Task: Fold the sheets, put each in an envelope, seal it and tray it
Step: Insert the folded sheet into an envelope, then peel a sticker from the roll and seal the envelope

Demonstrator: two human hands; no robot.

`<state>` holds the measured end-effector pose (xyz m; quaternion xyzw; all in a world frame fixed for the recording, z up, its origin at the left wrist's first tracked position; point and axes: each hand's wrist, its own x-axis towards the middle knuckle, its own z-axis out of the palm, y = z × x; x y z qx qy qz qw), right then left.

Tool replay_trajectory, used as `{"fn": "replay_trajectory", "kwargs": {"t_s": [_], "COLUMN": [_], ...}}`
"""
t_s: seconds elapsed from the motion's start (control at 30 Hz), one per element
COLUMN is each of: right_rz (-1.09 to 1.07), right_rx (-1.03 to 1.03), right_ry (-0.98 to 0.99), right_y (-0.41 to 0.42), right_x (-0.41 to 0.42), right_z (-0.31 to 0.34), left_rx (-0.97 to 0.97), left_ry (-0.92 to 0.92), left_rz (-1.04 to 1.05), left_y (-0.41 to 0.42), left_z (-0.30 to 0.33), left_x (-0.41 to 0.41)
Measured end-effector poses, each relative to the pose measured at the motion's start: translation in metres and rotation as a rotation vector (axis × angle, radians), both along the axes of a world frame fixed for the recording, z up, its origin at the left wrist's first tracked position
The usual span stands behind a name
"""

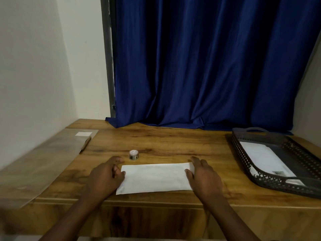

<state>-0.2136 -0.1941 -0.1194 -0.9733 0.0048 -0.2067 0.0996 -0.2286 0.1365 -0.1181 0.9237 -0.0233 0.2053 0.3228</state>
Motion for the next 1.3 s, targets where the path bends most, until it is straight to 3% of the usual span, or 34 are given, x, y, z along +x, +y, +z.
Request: {"fn": "replay_trajectory", "kwargs": {"t_s": [0.1, 0.23, 0.37, 0.5, 0.63, 0.87, 0.97, 1.07, 1.13, 1.2, 1.3], "right_rz": [-0.028, 0.075, 0.104, 0.094, 0.101, 0.133, 0.138, 0.172, 0.186, 0.179, 0.211], "right_rx": [-0.071, -0.027, -0.057, -0.038, 0.052, 0.443, 0.553, 0.799, 0.910, 0.922, 0.776], "right_ry": [0.048, 0.280, 0.338, 0.331, 0.293, 0.124, 0.067, -0.023, -0.104, -0.188, -0.272], "right_y": [-0.002, -0.004, -0.005, -0.006, -0.006, -0.014, -0.016, -0.017, -0.017, -0.017, -0.013], "right_x": [0.004, 0.011, 0.013, 0.013, 0.012, 0.010, 0.009, 0.003, -0.003, -0.006, -0.004], "right_z": [-0.002, -0.004, -0.004, -0.007, -0.007, -0.005, -0.004, 0.002, 0.006, 0.009, 0.011], "left_rx": [0.013, -0.037, -0.032, -0.014, 0.105, 0.258, 0.072, -0.352, -0.650, -0.828, -0.898], "left_ry": [-0.006, 0.053, 0.103, 0.123, 0.191, 0.232, 0.138, 0.076, 0.127, 0.173, 0.225], "left_rz": [-0.012, 0.011, 0.050, 0.011, -0.167, -0.336, -0.328, -0.294, -0.391, -0.459, -0.483], "left_y": [0.001, 0.003, 0.002, -0.003, -0.006, -0.008, -0.016, -0.049, -0.075, -0.093, -0.106], "left_z": [-0.003, -0.001, 0.008, 0.017, 0.025, 0.039, 0.046, 0.053, 0.048, 0.036, 0.018], "left_x": [0.003, 0.010, 0.022, 0.049, 0.078, 0.100, 0.095, 0.074, 0.058, 0.048, 0.044]}}
